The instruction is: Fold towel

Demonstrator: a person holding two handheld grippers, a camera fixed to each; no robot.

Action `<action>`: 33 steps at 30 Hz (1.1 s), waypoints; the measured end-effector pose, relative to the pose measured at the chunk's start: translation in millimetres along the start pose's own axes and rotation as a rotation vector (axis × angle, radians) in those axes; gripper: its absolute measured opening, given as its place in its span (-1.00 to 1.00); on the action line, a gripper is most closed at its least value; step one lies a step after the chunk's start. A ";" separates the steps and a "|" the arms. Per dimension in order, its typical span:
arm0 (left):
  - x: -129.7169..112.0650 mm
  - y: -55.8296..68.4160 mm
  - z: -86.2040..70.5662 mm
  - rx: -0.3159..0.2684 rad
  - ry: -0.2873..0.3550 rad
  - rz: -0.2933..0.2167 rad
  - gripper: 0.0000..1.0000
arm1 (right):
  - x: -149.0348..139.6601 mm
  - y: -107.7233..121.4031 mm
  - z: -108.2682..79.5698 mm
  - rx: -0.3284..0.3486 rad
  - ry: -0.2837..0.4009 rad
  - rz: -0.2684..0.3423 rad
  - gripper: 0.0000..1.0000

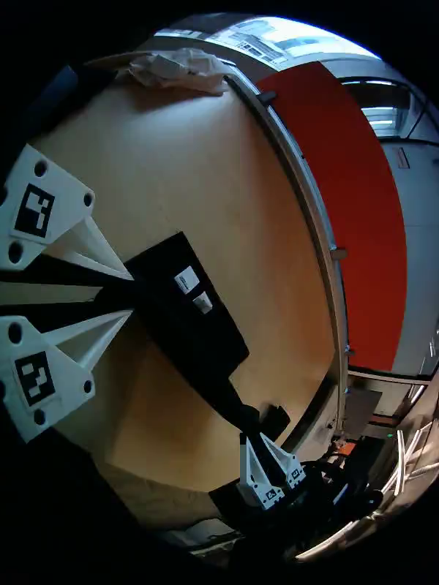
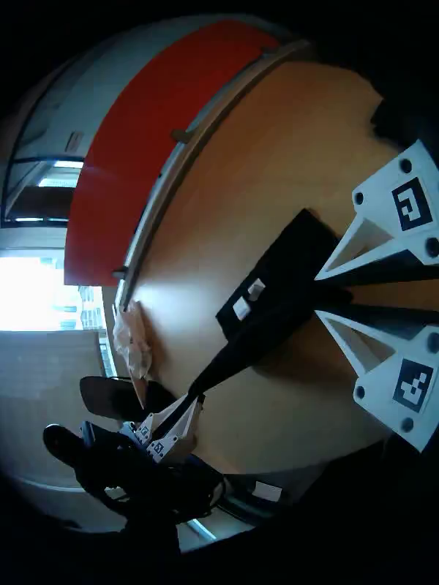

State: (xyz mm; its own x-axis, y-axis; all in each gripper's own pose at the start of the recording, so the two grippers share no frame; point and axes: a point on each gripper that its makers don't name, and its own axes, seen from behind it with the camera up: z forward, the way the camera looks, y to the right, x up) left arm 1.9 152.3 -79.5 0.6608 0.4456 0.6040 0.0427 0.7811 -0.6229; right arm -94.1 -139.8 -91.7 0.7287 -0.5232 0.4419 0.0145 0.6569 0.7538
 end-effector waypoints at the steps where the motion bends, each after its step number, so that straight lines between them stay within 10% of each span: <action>1: 0.8 -1.0 2.9 0.001 -0.001 -0.004 -0.76 | 0.7 3.2 2.2 -0.004 0.000 0.001 -0.72; 33: 17.9 -36.8 84.3 0.040 -0.039 -0.022 -0.77 | -15.9 76.3 68.1 -0.050 -0.070 0.043 -0.72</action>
State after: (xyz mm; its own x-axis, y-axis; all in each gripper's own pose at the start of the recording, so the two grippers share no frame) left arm -51.0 168.4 -3.9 0.6305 0.4443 0.6364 0.0263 0.8072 -0.5897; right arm -151.2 -118.3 -8.1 0.6795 -0.5298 0.5075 0.0201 0.7049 0.7090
